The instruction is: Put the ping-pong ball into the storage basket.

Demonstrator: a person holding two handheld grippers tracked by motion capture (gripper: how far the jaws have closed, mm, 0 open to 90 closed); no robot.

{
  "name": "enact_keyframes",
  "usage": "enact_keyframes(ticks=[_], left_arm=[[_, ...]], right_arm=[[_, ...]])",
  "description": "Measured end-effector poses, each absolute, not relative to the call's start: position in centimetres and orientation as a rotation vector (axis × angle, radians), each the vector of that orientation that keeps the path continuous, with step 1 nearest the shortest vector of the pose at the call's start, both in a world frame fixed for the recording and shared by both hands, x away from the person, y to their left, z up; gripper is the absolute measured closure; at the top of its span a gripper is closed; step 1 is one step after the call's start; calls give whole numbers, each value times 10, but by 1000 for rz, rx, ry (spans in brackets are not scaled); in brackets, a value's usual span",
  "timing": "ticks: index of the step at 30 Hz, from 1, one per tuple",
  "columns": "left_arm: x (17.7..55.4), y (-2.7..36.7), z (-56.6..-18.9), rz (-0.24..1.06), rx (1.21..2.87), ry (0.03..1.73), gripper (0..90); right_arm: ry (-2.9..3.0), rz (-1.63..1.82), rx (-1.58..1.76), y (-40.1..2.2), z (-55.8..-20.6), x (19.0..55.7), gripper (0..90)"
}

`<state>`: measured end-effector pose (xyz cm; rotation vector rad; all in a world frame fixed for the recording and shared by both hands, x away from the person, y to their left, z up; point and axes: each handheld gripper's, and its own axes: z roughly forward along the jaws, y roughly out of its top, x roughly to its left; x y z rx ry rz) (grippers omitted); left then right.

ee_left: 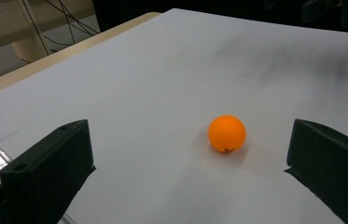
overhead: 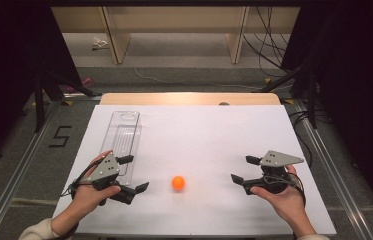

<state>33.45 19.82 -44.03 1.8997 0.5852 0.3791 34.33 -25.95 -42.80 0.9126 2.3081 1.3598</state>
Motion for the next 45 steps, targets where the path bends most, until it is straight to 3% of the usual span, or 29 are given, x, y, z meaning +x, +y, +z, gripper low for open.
enact_keyframes(ticks=[45], left_arm=[[334, 198, -439, 385, 1899, 577, 0]], right_arm=[[2478, 1395, 728, -180, -438, 360, 160]])
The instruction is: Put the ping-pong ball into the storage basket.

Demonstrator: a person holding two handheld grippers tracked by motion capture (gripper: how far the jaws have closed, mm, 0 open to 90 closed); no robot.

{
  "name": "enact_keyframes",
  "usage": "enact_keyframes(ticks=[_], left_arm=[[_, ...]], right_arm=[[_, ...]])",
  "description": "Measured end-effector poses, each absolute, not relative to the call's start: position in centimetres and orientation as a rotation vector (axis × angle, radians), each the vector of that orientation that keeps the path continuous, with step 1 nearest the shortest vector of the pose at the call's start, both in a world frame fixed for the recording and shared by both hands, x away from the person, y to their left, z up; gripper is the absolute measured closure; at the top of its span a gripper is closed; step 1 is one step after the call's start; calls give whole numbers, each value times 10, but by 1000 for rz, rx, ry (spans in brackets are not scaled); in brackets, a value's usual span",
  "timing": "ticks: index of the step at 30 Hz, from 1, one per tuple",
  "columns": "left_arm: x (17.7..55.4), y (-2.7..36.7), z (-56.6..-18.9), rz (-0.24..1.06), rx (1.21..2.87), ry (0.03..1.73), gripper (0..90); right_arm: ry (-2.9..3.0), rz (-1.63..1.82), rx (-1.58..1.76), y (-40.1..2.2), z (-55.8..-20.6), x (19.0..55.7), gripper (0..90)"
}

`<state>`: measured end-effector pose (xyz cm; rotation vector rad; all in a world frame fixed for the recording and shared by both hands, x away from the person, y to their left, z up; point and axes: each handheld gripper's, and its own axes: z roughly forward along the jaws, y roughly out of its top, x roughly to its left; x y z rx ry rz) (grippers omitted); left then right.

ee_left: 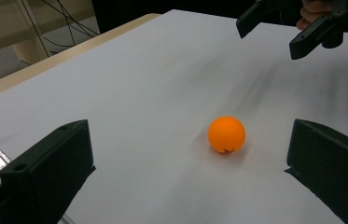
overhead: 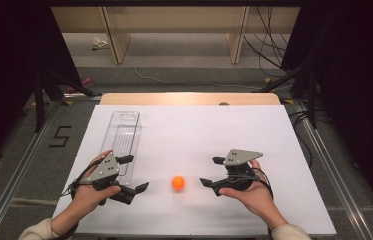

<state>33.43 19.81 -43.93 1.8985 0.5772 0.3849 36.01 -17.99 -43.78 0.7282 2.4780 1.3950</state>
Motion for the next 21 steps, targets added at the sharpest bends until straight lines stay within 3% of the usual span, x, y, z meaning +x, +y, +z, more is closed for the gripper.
enact_keyframes(ticks=[21], left_arm=[[334, 198, -439, 386, 1896, 574, 0]], right_arm=[[2579, 1376, 648, -141, -450, 368, 160]])
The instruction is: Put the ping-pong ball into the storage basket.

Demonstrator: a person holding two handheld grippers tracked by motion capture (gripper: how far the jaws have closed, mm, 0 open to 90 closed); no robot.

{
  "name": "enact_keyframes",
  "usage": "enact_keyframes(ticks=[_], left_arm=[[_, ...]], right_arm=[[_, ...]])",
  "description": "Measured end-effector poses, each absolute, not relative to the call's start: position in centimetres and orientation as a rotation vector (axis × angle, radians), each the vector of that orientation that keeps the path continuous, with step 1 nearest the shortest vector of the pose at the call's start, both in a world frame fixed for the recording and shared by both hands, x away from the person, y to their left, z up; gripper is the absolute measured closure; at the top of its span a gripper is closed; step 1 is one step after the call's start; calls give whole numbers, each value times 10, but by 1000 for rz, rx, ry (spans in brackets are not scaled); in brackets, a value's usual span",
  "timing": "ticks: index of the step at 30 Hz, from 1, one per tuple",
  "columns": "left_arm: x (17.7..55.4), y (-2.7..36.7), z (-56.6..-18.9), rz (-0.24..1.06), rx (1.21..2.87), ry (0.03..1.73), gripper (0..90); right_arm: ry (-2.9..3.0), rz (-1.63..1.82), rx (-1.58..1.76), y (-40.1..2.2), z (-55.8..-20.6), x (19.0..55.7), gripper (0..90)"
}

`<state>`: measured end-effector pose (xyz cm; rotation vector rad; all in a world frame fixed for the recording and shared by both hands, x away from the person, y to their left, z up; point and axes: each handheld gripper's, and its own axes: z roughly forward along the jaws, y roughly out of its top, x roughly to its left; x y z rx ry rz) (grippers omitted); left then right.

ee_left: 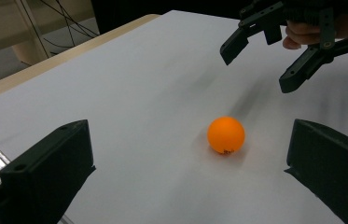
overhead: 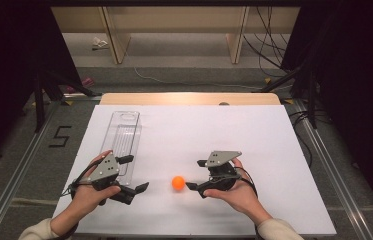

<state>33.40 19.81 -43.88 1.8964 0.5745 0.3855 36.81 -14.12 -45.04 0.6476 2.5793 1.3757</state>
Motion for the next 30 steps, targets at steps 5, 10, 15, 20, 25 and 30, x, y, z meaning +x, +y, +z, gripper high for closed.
enact_keyframes(ticks=[5, 10, 15, 20, 25, 30], left_arm=[[334, 198, -439, 386, 1898, 574, 0], [334, 198, -438, 387, 1898, 574, 0], [334, 198, -438, 386, 1897, 572, 0], [334, 198, -438, 386, 1897, 572, 0], [334, 198, -438, 385, 1897, 572, 0], [334, 198, -438, 385, 1897, 573, 0]], right_arm=[[2601, 1370, 633, -131, -454, 370, 160], [2618, 1364, 621, -125, -457, 371, 160], [2636, 1355, 611, -120, -460, 373, 160], [2647, 1347, 606, -117, -462, 373, 160], [2658, 1343, 602, -113, -463, 374, 160], [2658, 1346, 598, -111, -464, 375, 160]])
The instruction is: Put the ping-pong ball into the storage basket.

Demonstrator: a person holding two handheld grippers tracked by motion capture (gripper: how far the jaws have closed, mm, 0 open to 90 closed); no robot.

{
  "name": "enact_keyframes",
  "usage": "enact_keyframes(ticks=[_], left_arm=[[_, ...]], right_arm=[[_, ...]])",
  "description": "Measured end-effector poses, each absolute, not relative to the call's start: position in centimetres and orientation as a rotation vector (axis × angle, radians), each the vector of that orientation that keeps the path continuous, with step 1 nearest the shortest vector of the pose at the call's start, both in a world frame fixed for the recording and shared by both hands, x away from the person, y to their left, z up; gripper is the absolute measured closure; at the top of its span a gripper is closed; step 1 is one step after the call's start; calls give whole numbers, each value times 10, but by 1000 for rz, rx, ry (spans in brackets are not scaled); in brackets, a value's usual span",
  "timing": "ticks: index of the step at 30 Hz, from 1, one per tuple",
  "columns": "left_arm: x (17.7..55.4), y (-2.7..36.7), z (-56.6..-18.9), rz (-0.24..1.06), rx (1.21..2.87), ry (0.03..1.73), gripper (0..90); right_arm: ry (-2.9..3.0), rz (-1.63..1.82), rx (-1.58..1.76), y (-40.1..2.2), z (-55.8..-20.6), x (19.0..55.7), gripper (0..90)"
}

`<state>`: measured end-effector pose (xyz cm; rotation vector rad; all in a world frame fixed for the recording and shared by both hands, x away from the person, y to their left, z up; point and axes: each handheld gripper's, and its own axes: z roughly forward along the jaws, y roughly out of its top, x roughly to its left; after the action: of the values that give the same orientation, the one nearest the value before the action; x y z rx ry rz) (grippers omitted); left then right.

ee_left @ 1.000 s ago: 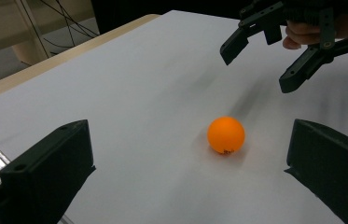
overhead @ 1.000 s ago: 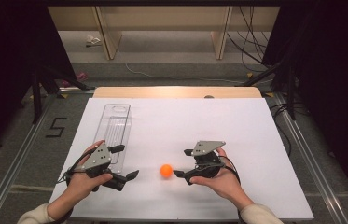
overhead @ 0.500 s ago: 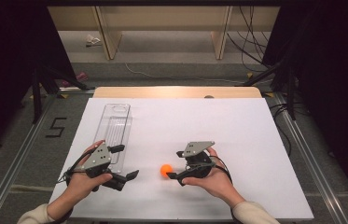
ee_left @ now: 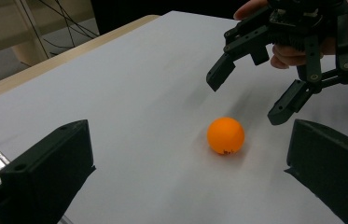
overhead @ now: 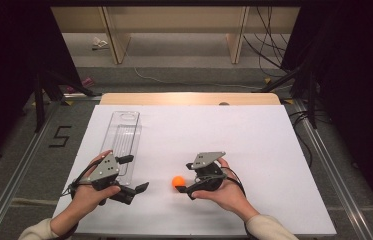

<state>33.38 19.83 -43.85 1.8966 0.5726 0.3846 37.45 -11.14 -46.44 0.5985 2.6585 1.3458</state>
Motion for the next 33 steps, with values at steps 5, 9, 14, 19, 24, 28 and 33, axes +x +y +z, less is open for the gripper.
enact_keyframes(ticks=[5, 9, 14, 19, 24, 28, 33], left_arm=[[334, 198, -438, 385, 1896, 572, 0], [334, 198, -438, 384, 1896, 573, 1], [334, 198, -438, 384, 1896, 573, 0], [334, 198, -438, 385, 1896, 572, 0], [334, 198, -438, 384, 1896, 571, 1], [334, 198, -438, 384, 1896, 571, 0], [334, 198, -438, 384, 1896, 570, 0]], right_arm=[[2666, 1339, 598, -110, -466, 375, 161], [2674, 1333, 591, -108, -467, 375, 161], [2687, 1321, 593, -105, -470, 376, 160], [2697, 1309, 590, -101, -473, 378, 161], [2709, 1298, 586, -97, -476, 379, 161], [2715, 1288, 586, -95, -478, 380, 161], [2728, 1268, 582, -92, -481, 381, 165]])
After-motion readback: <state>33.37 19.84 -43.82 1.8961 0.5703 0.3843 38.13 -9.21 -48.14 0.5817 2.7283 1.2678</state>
